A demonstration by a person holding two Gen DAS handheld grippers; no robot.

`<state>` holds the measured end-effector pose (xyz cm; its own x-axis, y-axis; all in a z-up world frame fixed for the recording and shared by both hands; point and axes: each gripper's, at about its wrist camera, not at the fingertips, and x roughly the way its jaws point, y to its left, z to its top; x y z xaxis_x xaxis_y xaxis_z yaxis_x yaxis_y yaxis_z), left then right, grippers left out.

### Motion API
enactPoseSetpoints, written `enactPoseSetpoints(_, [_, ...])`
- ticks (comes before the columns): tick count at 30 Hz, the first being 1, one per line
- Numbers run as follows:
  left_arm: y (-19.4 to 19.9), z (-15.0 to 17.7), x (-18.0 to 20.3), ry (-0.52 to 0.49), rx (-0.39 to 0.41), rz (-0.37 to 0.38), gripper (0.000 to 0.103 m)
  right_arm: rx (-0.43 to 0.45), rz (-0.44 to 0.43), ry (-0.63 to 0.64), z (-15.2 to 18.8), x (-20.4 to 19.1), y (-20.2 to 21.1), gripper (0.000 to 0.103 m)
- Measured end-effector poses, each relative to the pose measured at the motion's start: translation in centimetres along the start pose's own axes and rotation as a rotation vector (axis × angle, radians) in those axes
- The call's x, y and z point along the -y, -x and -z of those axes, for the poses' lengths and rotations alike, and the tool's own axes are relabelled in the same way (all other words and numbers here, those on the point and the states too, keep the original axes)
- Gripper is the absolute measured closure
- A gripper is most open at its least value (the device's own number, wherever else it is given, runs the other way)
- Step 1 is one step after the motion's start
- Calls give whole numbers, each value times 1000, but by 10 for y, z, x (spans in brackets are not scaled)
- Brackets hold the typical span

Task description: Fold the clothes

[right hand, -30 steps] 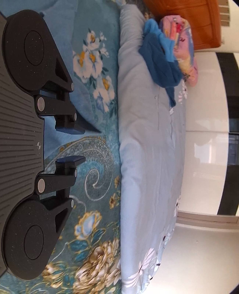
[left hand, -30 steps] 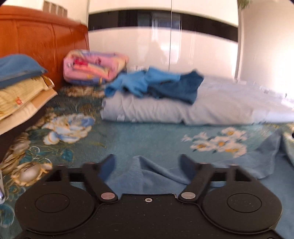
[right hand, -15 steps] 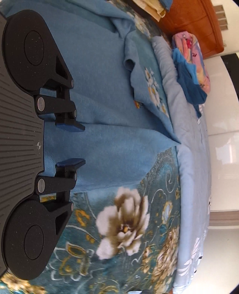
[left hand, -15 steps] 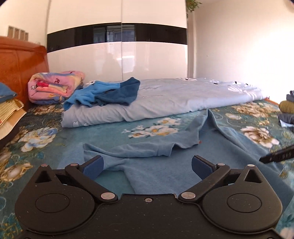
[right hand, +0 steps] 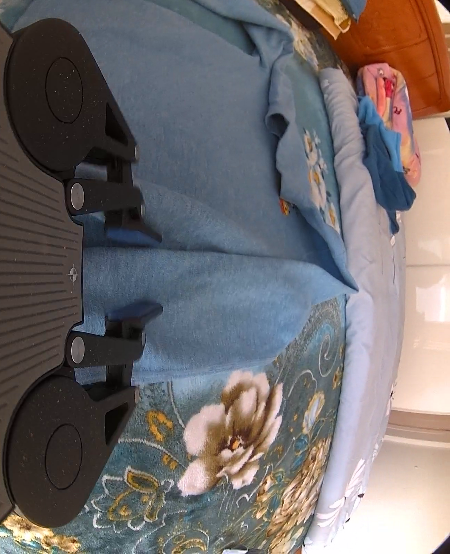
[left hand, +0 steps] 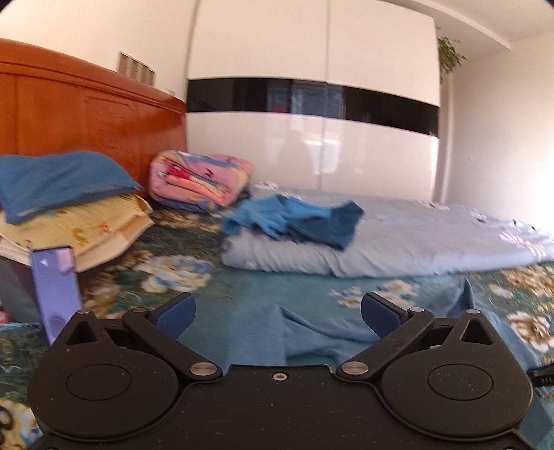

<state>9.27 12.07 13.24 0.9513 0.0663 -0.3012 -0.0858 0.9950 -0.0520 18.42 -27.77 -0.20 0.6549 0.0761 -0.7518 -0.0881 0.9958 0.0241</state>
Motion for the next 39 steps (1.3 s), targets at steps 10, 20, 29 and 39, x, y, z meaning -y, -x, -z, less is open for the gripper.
enactPoseSetpoints(10, [-11,15,5,94,-114,39,2,110,96,-53,-39,52,17,99])
enactPoseSetpoints(20, [-57,41,48,64,-237,126,2,124,-22,-156,-68,110,18,98])
enactPoseSetpoints(29, [-81,73,86,22,-353,225,2,49,-140,41,-28,53,-7,65])
enactPoseSetpoints(39, [-96,80,87,24,-383,199,2,112,-114,103,-30,45,-6,99])
